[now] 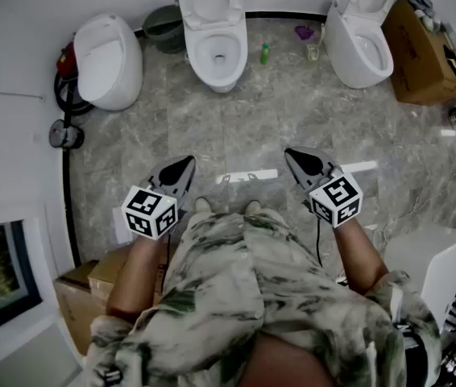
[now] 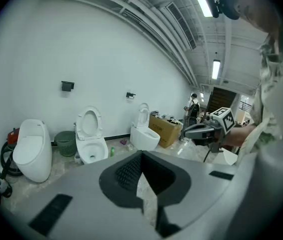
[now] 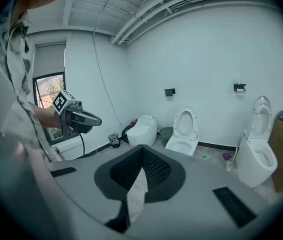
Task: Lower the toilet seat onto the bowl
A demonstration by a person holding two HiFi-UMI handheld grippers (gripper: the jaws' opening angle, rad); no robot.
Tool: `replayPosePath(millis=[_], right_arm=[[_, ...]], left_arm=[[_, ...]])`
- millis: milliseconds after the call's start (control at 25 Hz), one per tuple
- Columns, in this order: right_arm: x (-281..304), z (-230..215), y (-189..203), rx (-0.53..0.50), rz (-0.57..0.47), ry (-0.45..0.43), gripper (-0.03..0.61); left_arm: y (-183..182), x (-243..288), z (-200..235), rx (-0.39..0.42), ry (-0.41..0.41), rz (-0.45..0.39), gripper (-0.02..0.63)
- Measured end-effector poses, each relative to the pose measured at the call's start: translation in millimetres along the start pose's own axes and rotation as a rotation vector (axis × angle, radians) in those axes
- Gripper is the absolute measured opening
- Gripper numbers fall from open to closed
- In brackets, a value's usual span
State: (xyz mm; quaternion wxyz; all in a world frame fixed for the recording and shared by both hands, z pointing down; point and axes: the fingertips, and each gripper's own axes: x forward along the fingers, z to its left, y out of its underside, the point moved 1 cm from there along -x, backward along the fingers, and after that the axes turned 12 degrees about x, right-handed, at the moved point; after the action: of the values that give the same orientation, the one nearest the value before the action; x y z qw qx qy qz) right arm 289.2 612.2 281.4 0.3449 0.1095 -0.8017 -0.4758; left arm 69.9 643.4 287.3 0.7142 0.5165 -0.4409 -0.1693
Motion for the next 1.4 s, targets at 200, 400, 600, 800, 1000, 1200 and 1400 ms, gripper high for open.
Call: replayPosePath(millis=[200, 400, 600, 800, 1000, 1200, 1400], right_arm=[[-2, -2, 1, -0.004, 0.0, -0.014, 0.021], [-9, -7, 9, 0.017, 0.015, -0.041, 0.021], [-10, -18, 11, -0.024, 0.04, -0.083, 0.112], [1, -37, -5, -0.082, 0.018, -0.059, 0.202], [32, -62, -34, -0.11, 0.007, -0.03, 0.25], [89, -82, -68, -0.127, 0.03, 0.018, 0.255], [153, -93, -107, -0.106, 0.05, 0.056, 0.242]], left_arm=[[0, 5, -11, -0.016, 0.004, -0.01, 0.023], [0, 11, -24, -0.011, 0.006, -0.001, 0.023], [-9, 26, -25, 0.058, -0.016, 0.007, 0.029], [-22, 39, -6, 0.079, -0.024, 0.004, 0.144], [-39, 57, 37, 0.115, 0.002, -0.023, 0.174], [-49, 82, 113, 0.146, 0.042, -0.031, 0.193], [-69, 104, 196, 0.155, 0.08, -0.044, 0.195]])
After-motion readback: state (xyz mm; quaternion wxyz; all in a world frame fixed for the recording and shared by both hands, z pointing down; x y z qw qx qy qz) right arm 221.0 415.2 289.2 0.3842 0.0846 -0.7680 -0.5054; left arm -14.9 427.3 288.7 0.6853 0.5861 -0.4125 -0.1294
